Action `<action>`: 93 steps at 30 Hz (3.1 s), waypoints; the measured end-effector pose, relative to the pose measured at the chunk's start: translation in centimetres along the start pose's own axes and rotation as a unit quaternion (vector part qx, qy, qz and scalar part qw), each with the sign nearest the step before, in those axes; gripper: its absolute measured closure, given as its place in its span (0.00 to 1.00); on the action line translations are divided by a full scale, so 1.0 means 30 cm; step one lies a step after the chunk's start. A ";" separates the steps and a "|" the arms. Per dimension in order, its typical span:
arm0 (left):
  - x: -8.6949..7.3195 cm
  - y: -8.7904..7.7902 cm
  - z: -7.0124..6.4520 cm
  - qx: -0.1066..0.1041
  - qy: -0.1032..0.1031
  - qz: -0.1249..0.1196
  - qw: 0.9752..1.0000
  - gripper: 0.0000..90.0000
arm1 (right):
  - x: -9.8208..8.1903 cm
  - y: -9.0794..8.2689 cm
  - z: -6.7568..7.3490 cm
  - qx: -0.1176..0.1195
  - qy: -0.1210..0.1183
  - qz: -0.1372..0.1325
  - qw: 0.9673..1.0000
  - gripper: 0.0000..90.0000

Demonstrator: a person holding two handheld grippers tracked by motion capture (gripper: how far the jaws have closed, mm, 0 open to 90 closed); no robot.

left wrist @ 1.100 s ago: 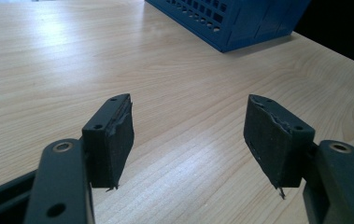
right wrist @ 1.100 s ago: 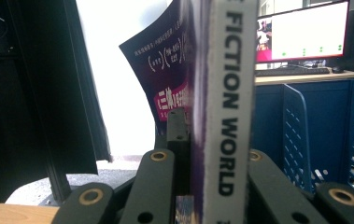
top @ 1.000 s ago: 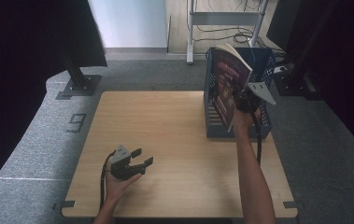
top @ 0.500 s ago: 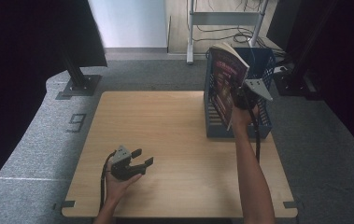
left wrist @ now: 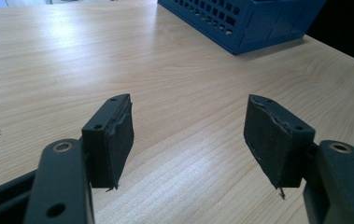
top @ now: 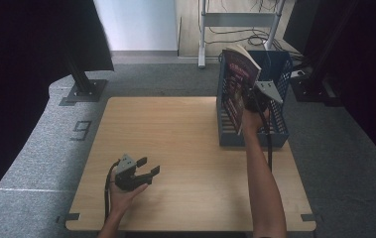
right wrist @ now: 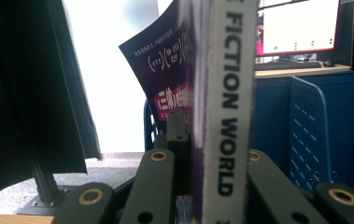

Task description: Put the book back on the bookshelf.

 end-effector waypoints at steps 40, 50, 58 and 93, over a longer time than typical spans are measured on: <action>0.006 -0.016 0.022 0.004 0.000 -0.013 1.000 0.37 | -0.159 0.108 -0.008 -0.012 -0.020 0.007 1.000 0.91; 0.006 -0.019 0.027 0.006 -0.003 -0.015 1.000 0.37 | -0.228 0.106 -0.004 -0.012 -0.024 0.019 0.999 0.90; 0.011 -0.025 0.026 0.006 -0.002 -0.017 1.000 0.37 | -0.246 0.063 0.004 -0.010 -0.030 0.040 0.999 0.89; 0.030 -0.041 0.025 0.008 -0.001 -0.030 1.000 0.37 | -0.237 0.067 -0.036 -0.050 -0.045 0.107 0.992 0.91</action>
Point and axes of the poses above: each handheld gripper's, and its own axes: y roughly forward along the jaws, x roughly out of its top, z roughly to its left, the point moved 6 cm from there along y, roughly forward along the jaws, and after that the axes turned 15 degrees about y, right-handed, at the moved point
